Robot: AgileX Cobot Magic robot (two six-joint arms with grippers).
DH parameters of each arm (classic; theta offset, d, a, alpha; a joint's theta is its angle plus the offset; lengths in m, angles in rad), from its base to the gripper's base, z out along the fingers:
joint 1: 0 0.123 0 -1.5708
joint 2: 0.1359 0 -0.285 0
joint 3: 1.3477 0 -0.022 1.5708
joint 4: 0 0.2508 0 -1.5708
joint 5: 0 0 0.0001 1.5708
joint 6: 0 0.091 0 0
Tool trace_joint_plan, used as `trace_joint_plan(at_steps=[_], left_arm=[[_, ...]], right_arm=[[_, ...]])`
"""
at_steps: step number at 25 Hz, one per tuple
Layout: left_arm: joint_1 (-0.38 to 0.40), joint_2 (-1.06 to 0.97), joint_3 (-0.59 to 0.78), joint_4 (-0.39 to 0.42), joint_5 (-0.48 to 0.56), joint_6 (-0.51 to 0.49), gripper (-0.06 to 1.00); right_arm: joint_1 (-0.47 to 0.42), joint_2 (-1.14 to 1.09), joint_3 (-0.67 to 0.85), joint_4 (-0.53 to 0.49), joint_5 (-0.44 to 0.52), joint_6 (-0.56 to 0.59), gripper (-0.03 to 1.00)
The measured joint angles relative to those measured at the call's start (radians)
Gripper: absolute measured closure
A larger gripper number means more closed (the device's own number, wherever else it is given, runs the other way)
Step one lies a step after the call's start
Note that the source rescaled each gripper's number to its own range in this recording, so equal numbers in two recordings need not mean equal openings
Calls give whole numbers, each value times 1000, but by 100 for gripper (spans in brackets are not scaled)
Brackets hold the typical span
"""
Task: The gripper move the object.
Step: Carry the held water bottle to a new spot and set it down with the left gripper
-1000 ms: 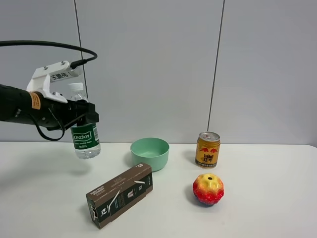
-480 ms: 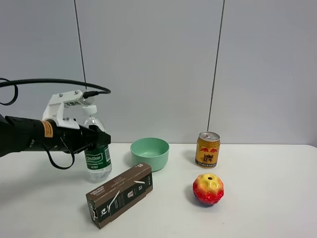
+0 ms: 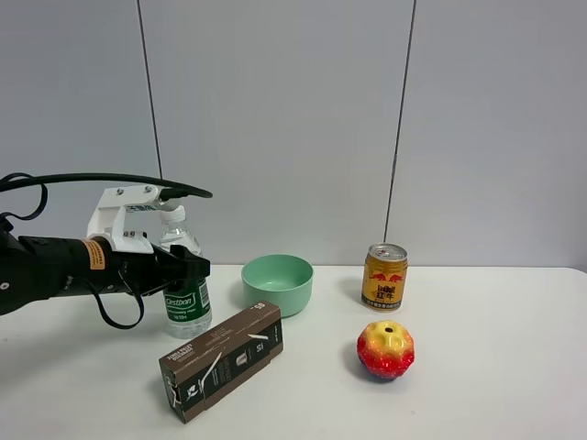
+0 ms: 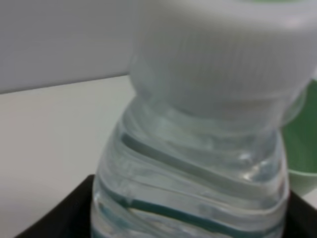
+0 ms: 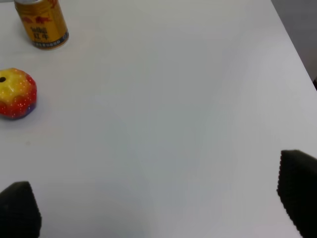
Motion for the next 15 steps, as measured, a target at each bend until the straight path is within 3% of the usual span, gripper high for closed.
trace_joint_plan(at_steps=[9, 10, 12, 13, 15], left_arm=[[0, 4, 0, -1, -13, 1, 92], [0, 4, 0, -2, -13, -10, 80], [0, 4, -1, -3, -25, -36, 34], [0, 4, -1, -3, -26, -52, 17], [0, 4, -1, -2, -26, -83, 2]], right_arm=[[0, 0, 0, 0, 0, 0, -3], [0, 0, 0, 0, 0, 0, -3], [0, 0, 0, 0, 0, 0, -3], [0, 0, 0, 0, 0, 0, -3], [0, 0, 0, 0, 0, 0, -3]])
